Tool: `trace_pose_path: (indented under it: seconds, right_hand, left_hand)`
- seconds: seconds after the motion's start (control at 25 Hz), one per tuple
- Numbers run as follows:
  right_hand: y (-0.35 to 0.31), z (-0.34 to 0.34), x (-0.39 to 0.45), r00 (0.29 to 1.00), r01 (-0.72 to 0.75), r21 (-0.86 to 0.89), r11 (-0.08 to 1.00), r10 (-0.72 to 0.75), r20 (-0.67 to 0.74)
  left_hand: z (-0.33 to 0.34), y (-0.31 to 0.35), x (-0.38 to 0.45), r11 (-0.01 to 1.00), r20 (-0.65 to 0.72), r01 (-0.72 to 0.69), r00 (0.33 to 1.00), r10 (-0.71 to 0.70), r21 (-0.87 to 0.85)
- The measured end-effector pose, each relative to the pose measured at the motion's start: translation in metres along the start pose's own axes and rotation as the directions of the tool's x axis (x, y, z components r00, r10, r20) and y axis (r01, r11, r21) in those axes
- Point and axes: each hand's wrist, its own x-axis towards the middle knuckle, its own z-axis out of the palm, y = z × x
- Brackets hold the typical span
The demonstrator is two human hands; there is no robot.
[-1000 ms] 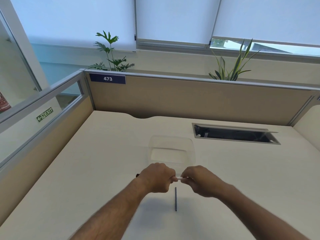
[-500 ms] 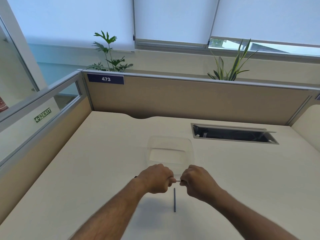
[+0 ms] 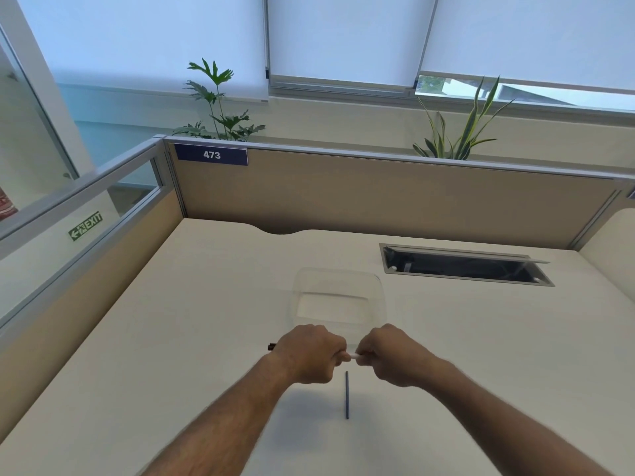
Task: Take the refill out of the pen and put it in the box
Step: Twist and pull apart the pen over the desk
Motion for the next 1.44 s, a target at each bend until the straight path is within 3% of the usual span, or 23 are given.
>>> trace_pose_path:
  seconds: [0.28,0.6,0.68,0.84,0.96,1.24,1.32,1.44]
  right_hand:
    - [-0.004,0.009,-0.01,0.979,0.082,-0.175,0.981,-0.112,-0.168]
    - [-0.005,0.011,-0.013,0.957,0.189,-0.229,0.955,-0.231,-0.174]
    - [-0.003,0.01,-0.013,0.962,0.163,-0.208,0.964,-0.203,-0.185]
    - [0.0,0.003,-0.011,0.986,0.058,-0.067,0.996,-0.067,-0.15]
    - [0.001,0.001,-0.011,0.978,0.073,-0.017,0.997,-0.074,-0.196]
    - [0.001,0.008,-0.021,0.908,0.205,-0.315,0.927,-0.301,-0.292]
    - [-0.001,0.008,-0.023,0.89,0.193,-0.3,0.934,-0.295,-0.348]
    - [-0.001,0.005,-0.019,0.938,0.093,-0.136,0.986,-0.133,-0.319]
  left_hand:
    - [-0.004,0.001,-0.001,0.986,0.025,0.043,0.999,-0.039,-0.16]
    - [-0.006,0.0,0.0,0.92,0.128,0.094,0.991,-0.049,-0.38]
    - [-0.007,0.0,-0.003,0.942,0.076,0.054,0.997,-0.03,-0.332]
    - [0.0,0.0,-0.006,0.992,-0.191,-0.122,0.974,0.123,0.013]
    - [0.006,0.003,-0.005,0.979,-0.213,-0.162,0.959,0.186,0.125]
    - [0.002,0.006,-0.004,0.998,-0.049,-0.056,0.997,0.056,-0.001]
    - [0.001,0.004,-0.004,0.998,-0.02,-0.024,1.0,0.022,-0.059]
    - [-0.001,0.002,-0.003,0.998,-0.03,-0.023,0.999,0.021,-0.063]
